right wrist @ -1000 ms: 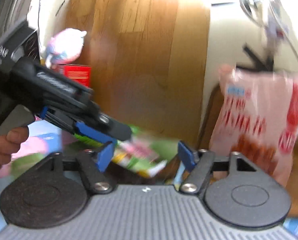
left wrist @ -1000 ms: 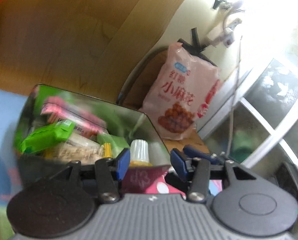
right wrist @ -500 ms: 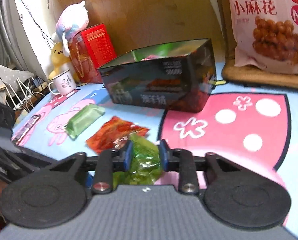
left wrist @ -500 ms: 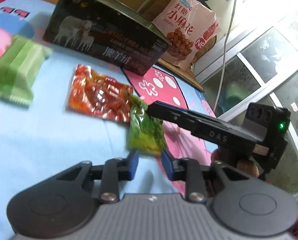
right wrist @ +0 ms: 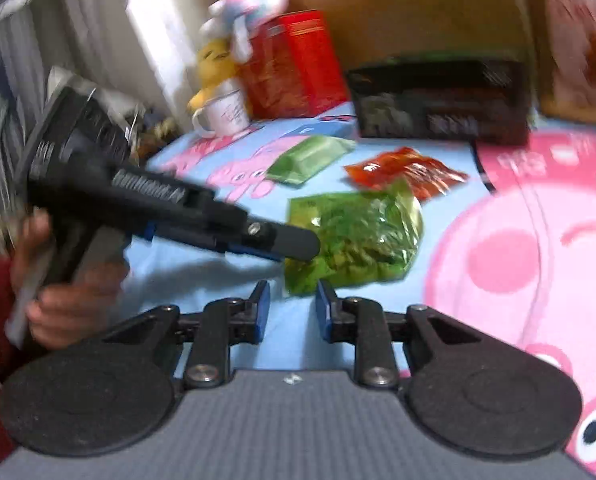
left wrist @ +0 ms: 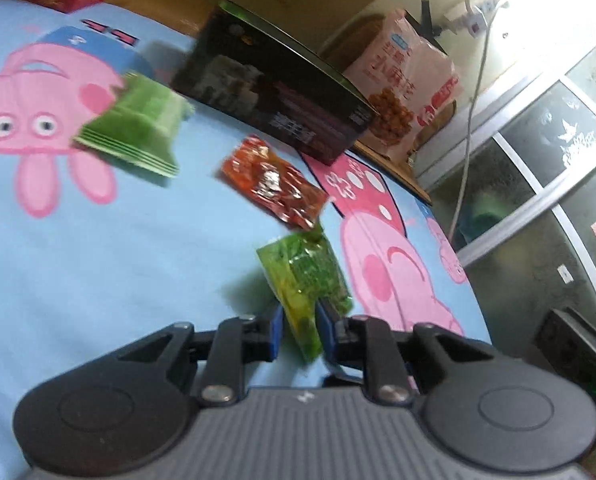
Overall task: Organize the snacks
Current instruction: 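Grasp the translucent green jelly bag with the left gripper, then carry the green jelly bag into the metal tin and release it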
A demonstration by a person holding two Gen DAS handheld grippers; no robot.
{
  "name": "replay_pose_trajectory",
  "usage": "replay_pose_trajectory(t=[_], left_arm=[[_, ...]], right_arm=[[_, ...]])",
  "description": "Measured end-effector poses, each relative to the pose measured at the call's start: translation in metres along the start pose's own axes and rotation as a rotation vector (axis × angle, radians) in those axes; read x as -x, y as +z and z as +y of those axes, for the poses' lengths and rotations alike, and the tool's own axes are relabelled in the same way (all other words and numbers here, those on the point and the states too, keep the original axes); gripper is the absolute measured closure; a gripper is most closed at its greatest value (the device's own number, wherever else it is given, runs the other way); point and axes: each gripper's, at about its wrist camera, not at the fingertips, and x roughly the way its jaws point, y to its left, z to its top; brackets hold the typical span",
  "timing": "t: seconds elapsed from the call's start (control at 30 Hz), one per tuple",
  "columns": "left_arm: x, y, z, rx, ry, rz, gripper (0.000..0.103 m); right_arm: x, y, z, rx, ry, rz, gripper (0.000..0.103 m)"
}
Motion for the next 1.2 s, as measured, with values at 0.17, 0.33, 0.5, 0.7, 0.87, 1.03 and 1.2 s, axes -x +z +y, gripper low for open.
replay_pose_trajectory(t=[0.17, 0.33, 0.5, 0.7, 0.87, 1.03, 1.2], left_arm=[[0.006, 0.008, 0.009, 0.042, -0.003, -0.021, 0.068], [0.002, 0.008, 0.009, 0.050, -0.025, -0.041, 0.061], [0.003, 0.004, 0.009, 0.048, -0.024, -0.055, 0.062], [0.002, 0.000, 0.005, 0.000, 0.007, -0.087, 0.069], [0.003, -0.002, 0.006, 0.002, 0.009, -0.101, 0.071], [0.001, -0.002, 0.006, 0.017, -0.043, -0.071, 0.085], [0.003, -0.001, 0.010, 0.012, -0.058, -0.061, 0.085]], right_arm=[[0.016, 0.011, -0.017, -0.040, -0.061, -0.072, 0.068], [0.017, 0.016, -0.060, -0.235, -0.095, -0.089, 0.067], [0.003, 0.018, -0.087, -0.398, -0.021, -0.070, 0.068], [-0.012, 0.028, -0.094, -0.474, 0.040, -0.065, 0.069], [-0.006, 0.016, -0.087, -0.487, 0.148, -0.027, 0.069], [0.001, 0.010, -0.052, -0.335, 0.081, -0.039, 0.059], [0.005, 0.002, -0.012, -0.089, 0.023, -0.026, 0.043]])
